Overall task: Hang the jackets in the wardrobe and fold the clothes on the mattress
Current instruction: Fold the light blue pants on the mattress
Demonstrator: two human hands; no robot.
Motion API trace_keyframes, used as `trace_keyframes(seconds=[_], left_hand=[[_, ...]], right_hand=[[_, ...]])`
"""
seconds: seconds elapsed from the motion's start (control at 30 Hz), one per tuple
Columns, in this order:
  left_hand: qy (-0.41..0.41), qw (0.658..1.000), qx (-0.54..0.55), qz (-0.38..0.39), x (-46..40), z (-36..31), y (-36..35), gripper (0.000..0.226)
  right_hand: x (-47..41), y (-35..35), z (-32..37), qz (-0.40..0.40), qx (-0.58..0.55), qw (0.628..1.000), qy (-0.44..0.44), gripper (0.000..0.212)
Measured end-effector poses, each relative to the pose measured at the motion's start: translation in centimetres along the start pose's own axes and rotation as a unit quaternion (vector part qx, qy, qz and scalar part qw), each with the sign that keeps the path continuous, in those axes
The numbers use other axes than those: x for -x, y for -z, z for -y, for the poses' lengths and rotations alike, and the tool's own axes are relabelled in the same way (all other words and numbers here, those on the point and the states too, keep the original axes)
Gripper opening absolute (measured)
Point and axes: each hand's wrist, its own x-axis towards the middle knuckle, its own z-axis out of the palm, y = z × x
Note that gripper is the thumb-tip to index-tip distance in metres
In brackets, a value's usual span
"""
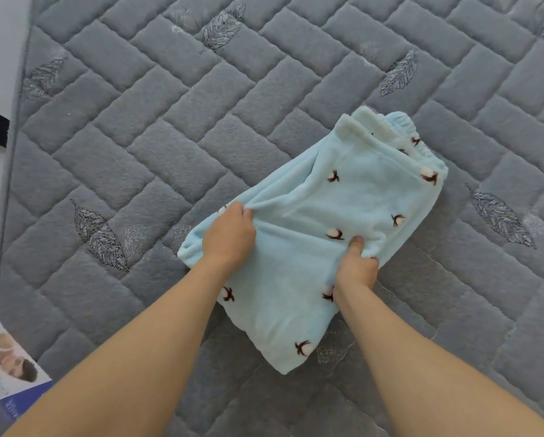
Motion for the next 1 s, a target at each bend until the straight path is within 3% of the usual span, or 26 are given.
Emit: trace_keyframes(seconds=[0.07,0.2,0.27,0.33,0.37,0.47,0.5,0.6,0.7,0.8,0.87,1.0], left_hand=[[-0.027,0.999,-0.015,0.041,0.0,-1.1,-0.5,0.017],[-0.069,0.992,-0.022,0.105,-1.7,-5.7,-1.0,0.035],[-0.073,0.976,-0.07,0.194,-3.5,-7.3,-0.9,0.037],[-0.083,0.954,-0.114,0.264,-5.1,-8.4,-0.4,0.037],[-0.095,0.957,-0.119,0.248,-5.9,-8.7,0.0,0.036],[-0.103,0.992,-0.073,0.031,-7.3,-8.3,0.9,0.032],[-0.108,0.991,-0.08,-0.006,-7.2,-7.9,0.7,0.031],[-0.109,0.989,-0.093,0.048,-5.7,-6.9,-1.4,0.039],[-0.086,0.988,-0.12,0.05,-4.5,-6.9,-2.5,0.052],[-0.051,0.993,-0.026,0.103,-5.0,-8.7,-1.8,0.063],[-0.077,0.991,-0.018,0.112,-5.9,-10.9,-1.5,0.066],[-0.094,0.987,-0.04,0.125,-8.1,-16.0,-2.5,0.049]], right_hand=[[0.1,0.1,0.3,0.014,-0.02,0.999,-0.022,0.058],[-1.6,1.4,3.1,0.056,-0.106,0.993,0.009,0.06],[-2.8,1.7,5.5,0.097,-0.118,0.988,0.03,0.075],[-4.0,1.5,7.4,0.085,-0.113,0.989,0.042,0.063],[-4.5,1.2,8.0,0.055,-0.123,0.99,0.042,0.052],[-5.4,0.5,9.1,-0.024,-0.153,0.987,0.045,0.035],[-5.5,0.4,9.3,-0.034,-0.151,0.987,0.049,0.036],[-4.7,0.5,8.8,-0.011,-0.136,0.991,0.014,0.051],[-2.5,1.8,5.9,0.099,-0.106,0.989,-0.008,0.068],[-1.3,2.7,3.4,0.216,-0.113,0.97,-0.018,0.039],[-1.5,3.1,3.2,0.215,-0.105,0.971,-0.011,0.024],[-2.2,3.4,4.1,0.205,-0.095,0.974,-0.014,0.023]])
